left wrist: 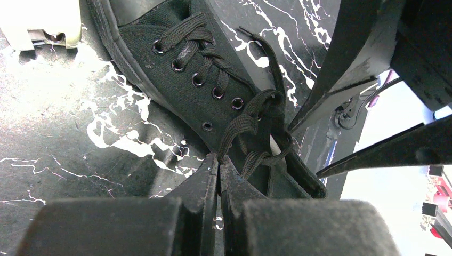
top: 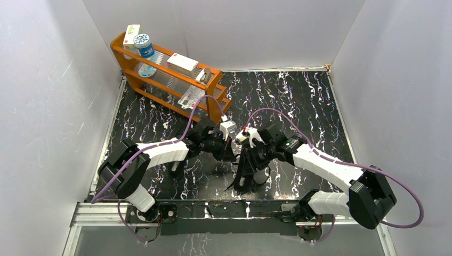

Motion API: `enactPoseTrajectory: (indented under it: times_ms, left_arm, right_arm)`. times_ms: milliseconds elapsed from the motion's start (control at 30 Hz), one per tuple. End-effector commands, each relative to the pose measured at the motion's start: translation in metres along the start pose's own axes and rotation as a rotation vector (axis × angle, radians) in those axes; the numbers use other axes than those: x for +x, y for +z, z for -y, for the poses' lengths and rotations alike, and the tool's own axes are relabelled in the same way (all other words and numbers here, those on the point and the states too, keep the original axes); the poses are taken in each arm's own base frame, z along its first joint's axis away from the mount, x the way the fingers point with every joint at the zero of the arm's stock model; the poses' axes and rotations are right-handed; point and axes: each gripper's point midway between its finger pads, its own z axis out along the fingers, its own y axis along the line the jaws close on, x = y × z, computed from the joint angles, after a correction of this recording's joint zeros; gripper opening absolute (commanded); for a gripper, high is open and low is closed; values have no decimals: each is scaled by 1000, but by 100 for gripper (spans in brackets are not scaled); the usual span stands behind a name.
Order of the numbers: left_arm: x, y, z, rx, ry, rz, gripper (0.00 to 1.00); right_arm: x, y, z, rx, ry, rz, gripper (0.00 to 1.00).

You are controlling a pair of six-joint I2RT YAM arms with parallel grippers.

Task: Tie the shoes
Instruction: Wrap the shoelace around the shoelace.

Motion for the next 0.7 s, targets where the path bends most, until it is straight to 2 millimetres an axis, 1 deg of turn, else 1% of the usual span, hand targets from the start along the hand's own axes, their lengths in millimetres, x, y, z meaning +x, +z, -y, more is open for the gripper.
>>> enactPoseTrajectory:
  times_ms: [0, 67, 167, 267, 333, 400, 533, 667]
  left_arm:
    - [-26, -7, 18, 42, 52, 60, 0]
    - [-26, -8, 18, 44, 54, 65, 0]
    - [-26, -7, 19, 47, 48, 66, 0]
    - [-24, -7, 19, 50, 46, 60, 0]
    - [-24, -7, 19, 49, 48, 59, 0]
    - [-24, -7, 19, 50, 49, 56, 0]
    - [-24, -7, 20, 52, 46, 54, 0]
    - [-23, -9, 20, 48, 43, 49, 0]
  right_arm:
    - [-6, 11, -4, -13, -24, 27, 47]
    - [-3, 14, -2, 5, -21, 21, 45]
    - [-3, 12, 3, 61, -14, 24, 35]
    - [-3, 4, 10, 123, 11, 45, 21]
    - [-1, 0, 13, 147, 28, 60, 9]
    - [-1, -3, 12, 148, 40, 74, 0]
    - [-4, -6, 8, 139, 66, 102, 0]
    - [-5, -13, 10, 182, 118, 100, 0]
